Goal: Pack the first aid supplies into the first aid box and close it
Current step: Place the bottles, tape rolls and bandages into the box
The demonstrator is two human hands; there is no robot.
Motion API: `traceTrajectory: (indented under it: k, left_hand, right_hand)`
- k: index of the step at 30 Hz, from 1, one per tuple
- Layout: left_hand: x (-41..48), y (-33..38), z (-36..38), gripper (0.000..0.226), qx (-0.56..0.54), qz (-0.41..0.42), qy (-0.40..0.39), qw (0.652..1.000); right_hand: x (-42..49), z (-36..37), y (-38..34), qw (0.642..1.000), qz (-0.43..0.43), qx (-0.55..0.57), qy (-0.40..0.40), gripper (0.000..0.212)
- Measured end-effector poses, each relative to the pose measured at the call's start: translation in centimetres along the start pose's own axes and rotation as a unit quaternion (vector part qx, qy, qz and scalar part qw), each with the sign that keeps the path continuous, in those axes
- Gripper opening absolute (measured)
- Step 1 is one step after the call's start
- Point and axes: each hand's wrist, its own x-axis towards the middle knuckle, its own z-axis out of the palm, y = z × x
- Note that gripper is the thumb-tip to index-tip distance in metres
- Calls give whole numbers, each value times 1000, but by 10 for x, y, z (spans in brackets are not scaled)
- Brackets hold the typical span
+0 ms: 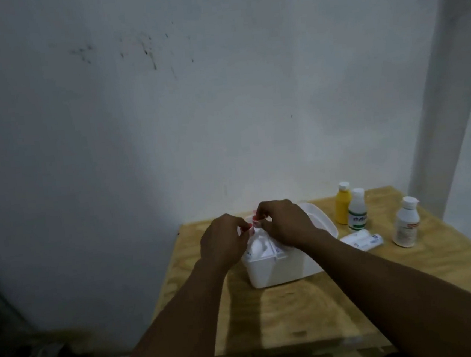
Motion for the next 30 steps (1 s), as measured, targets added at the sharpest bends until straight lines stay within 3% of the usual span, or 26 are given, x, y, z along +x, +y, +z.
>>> traceTrajectory:
  k: [15,25,30]
  left_hand:
    - [5,-9,7,25,74,13,-27,997]
    - [4,-11,4,23,28,21,-31,999]
    - [8,-11,8,22,-16,10,-43,999]
  right_hand:
    - [10,18,-6,993,-37,-107,23,17]
    - [8,23,-3,998,7,-69,-5,22]
    - [1,-12,15,998,20,-37,54,27]
